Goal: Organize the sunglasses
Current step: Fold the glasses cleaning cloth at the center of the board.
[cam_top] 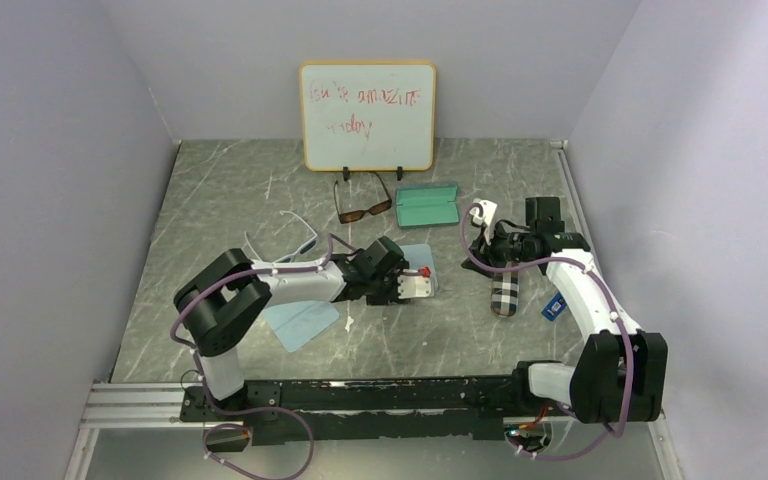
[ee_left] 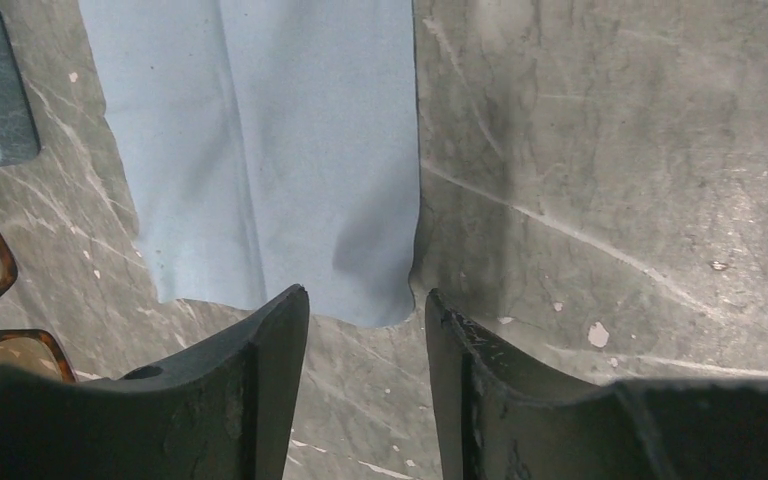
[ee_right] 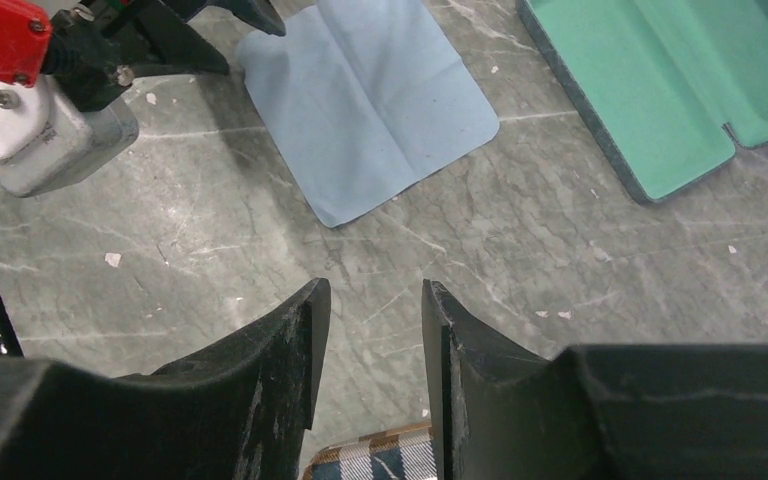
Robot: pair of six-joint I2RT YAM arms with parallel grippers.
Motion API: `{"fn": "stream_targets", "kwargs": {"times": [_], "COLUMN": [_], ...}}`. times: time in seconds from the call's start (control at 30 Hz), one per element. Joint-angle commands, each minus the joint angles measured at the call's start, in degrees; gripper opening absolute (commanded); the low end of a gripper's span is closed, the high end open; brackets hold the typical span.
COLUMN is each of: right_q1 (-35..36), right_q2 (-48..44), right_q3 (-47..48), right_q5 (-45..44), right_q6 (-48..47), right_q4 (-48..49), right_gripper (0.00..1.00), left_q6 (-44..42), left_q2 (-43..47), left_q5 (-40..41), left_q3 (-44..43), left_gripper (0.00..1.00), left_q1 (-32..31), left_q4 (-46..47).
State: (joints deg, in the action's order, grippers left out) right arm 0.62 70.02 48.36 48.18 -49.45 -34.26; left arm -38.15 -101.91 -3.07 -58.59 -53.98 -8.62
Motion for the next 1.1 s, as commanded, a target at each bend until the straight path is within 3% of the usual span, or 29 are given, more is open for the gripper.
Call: {"fn": "stream_targets", "kwargs": {"times": [0.0,0.07,0.2,0.27,0.4,0.6,0.93,1.07], "right_q1": [0.17,0.17,0.47,1.0,2.68,5.82,7.93,9.57], "right_q2": [-0.65,-0.3,0.93,1.04,0.47,1.01,13.48,14.91], "right_q3": [0.6,0.79,1.8,1.2,-2.35,-7.99,-5.0,-6.0], "right_q5": [3.44,4.3,6.55,6.49,7.96,7.11,10.64,8.73], "right_q6": [-2.9,-4.08,-9.75,-10.44,-15.73,-14.26,-35.38,-35.2], "right_q4": [-1.5,-2.7,-7.78,-7.39,-4.93,6.68,-0.3,5.91], "right_gripper": [0.43,0.43,0.42,0.42,0.4,0.37,0.34,0.34], "left_q6": [-0.17,-0.28,-0.33,-0.23,0.13,1.45,1.43,1.58], "left_q2": [-0.99,-1.51,-1.42,-0.94,0.48,1.66,1.77,1.87], "left_q5": [1.49,1.32,1.04,0.75,-1.37,-6.71,-10.46,-10.83], "left_q3": [-0.02,-0.41,0.06,0.14,0.23,-0.96,-1.33,-1.0], "left_gripper": [0.5,0.43,0.14,0.05,0.05,0.05,0.05,0.05], "left_q1": [0.27,0.44,0.43,0.38,0.68,2.58,4.15,4.61], "left_q4": [2.02,1.35,0.8,0.49,-0.76,-3.25,-4.57,-4.45]}}
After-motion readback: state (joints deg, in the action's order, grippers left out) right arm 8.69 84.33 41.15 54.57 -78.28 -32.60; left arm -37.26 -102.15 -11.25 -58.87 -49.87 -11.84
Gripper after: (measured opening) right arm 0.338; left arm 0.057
